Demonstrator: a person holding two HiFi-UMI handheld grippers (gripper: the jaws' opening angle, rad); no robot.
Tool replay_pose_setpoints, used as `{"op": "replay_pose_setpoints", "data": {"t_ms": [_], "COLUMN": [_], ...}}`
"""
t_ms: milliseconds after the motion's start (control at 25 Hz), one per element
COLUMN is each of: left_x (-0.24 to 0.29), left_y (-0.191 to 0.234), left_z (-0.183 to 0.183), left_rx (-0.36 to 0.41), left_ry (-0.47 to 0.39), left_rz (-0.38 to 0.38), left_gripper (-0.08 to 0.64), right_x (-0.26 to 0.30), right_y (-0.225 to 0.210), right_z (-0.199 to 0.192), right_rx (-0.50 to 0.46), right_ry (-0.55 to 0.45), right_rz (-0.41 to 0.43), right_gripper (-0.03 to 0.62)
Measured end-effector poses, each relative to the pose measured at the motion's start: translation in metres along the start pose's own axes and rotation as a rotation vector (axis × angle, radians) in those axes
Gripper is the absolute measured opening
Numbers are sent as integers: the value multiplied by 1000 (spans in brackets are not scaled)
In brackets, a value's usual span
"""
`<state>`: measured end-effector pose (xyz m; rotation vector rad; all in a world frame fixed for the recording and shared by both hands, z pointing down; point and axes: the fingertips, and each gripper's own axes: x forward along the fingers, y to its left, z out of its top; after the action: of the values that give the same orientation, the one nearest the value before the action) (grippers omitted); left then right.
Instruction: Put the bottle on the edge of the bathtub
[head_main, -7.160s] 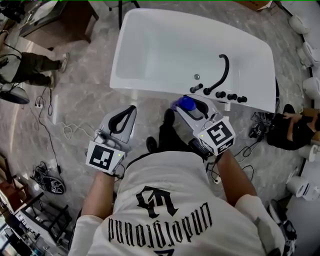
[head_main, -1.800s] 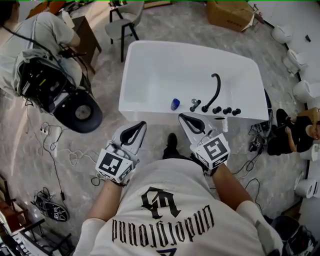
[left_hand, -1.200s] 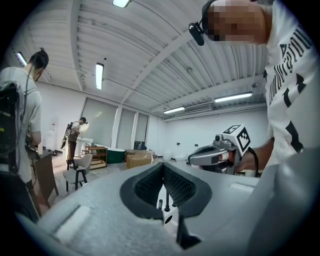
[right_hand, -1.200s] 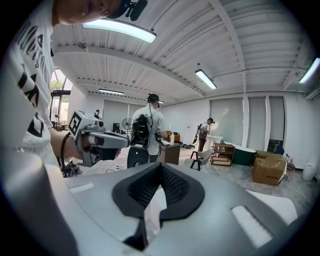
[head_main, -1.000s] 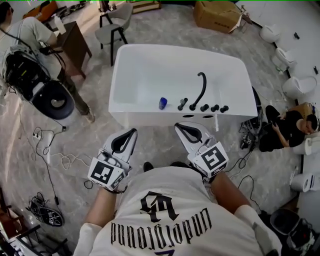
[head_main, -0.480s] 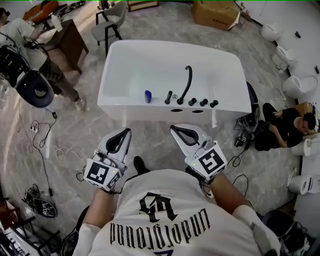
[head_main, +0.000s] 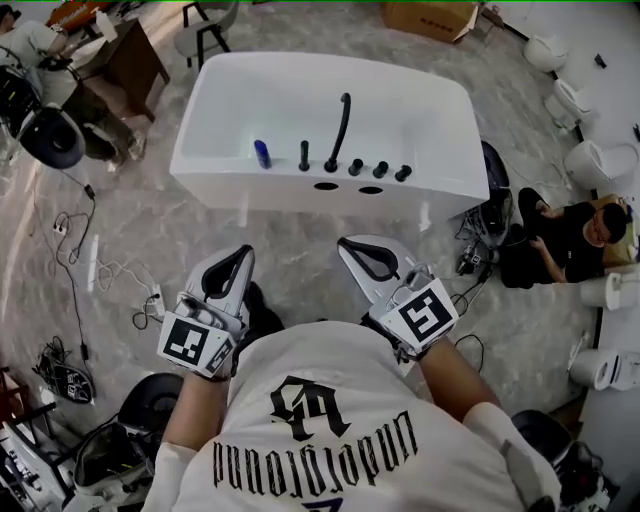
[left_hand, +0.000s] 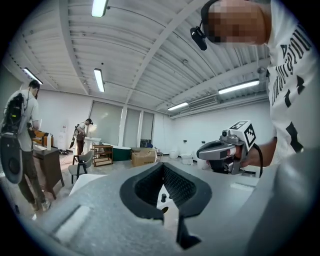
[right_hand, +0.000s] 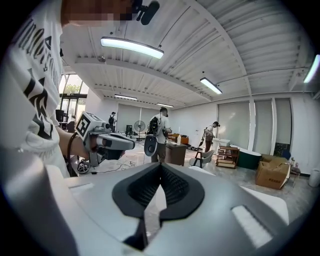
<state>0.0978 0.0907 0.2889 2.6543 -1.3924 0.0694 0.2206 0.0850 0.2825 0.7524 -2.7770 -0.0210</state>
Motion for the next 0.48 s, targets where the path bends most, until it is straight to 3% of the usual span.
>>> {"op": "replay_pose_setpoints", "data": {"t_ms": [280,480], "left_x": [-10,-20], "left_y": [-79,-103], "left_z": [-16,-12], "left_rx": [20,28], "left_ry": [25,22], "left_rz": [40,48], "left_gripper": [8,8], "right_x": [-62,-86], "right_y": [13,25], "right_z": [-34,-39], "right_rx": [20,20], "right_ry": [8,3], "right_rz": [63,86], "right_gripper": [2,2]}}
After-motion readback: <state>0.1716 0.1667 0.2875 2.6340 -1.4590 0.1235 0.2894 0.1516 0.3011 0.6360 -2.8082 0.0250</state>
